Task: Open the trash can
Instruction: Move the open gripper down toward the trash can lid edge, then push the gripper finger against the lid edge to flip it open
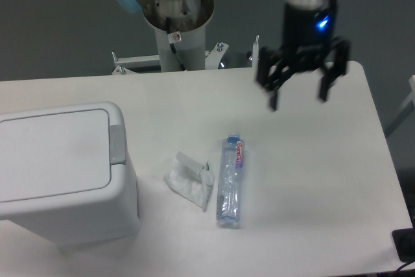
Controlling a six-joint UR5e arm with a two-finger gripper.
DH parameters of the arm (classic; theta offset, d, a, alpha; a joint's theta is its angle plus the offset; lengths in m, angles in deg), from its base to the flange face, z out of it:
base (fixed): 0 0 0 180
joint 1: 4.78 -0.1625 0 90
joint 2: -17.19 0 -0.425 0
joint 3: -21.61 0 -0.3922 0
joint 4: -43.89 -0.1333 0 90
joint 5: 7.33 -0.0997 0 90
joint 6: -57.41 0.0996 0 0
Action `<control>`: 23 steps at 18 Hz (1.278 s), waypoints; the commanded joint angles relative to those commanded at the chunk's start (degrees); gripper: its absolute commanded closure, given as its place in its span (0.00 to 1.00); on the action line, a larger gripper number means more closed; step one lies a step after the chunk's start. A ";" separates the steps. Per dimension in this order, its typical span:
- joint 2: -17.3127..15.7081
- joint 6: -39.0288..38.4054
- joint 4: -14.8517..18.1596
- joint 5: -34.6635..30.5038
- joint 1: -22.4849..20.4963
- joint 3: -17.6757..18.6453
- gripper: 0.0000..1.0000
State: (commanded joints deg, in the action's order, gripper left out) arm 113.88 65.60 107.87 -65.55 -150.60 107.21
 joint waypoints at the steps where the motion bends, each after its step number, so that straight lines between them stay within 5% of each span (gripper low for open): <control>1: -0.44 -0.09 0.17 0.12 0.45 0.71 0.00; 5: -2.47 -3.95 -0.44 0.21 5.10 3.79 0.00; 12: -0.45 -4.05 -0.97 0.04 9.68 4.23 0.00; 23: -0.53 -3.61 -4.21 -0.58 9.95 8.97 0.00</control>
State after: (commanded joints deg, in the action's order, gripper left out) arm 113.34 61.99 103.67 -66.13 -140.66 116.18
